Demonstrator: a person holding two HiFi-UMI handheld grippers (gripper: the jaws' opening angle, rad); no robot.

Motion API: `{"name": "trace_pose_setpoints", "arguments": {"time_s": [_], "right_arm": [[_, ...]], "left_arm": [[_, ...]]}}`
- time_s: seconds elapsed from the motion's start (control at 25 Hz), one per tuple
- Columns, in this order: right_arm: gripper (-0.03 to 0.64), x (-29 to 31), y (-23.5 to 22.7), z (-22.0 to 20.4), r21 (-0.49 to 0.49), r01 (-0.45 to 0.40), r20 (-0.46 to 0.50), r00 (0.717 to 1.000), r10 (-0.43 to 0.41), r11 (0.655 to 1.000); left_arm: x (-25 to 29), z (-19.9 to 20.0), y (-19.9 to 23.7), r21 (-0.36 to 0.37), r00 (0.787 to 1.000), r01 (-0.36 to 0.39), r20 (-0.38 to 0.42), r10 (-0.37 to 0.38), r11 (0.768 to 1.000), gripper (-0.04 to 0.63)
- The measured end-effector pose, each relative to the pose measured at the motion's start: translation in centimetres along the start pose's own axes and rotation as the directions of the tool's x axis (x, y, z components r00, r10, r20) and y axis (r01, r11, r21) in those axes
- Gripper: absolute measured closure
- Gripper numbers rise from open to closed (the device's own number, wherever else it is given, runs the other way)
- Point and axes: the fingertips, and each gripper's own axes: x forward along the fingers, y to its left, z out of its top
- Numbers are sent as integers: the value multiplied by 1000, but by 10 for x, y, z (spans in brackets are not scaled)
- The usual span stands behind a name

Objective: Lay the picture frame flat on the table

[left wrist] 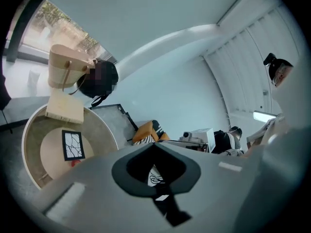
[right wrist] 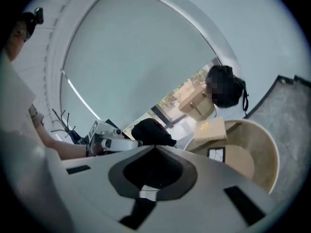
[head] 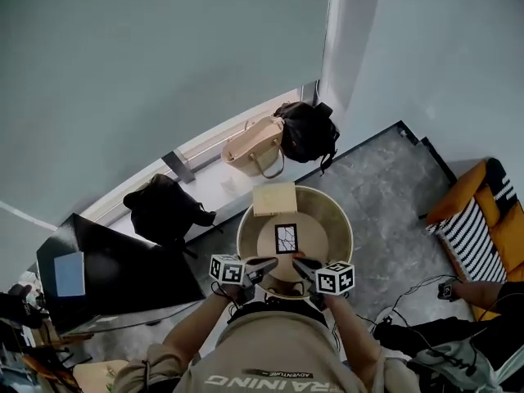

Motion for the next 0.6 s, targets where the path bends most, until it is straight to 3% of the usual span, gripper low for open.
{"name": "trace_pose_setpoints", "arguments": {"time_s": [0.16, 0.36, 0.6], "right_arm": [[611, -21, 23, 39, -173, 51, 41, 998, -45, 984], [610, -38, 36, 75, -274, 93, 137, 989, -56, 957], [611, -64, 43, 108, -424, 207, 213, 969, -125, 882]], "left_arm": [[-4, 38, -34, 97, 998, -7, 67, 1, 995, 589], [-6, 83, -63, 207, 990, -42, 141, 13, 977, 589], [-7, 115, -82, 373, 966, -191, 236, 107, 908, 589]]}}
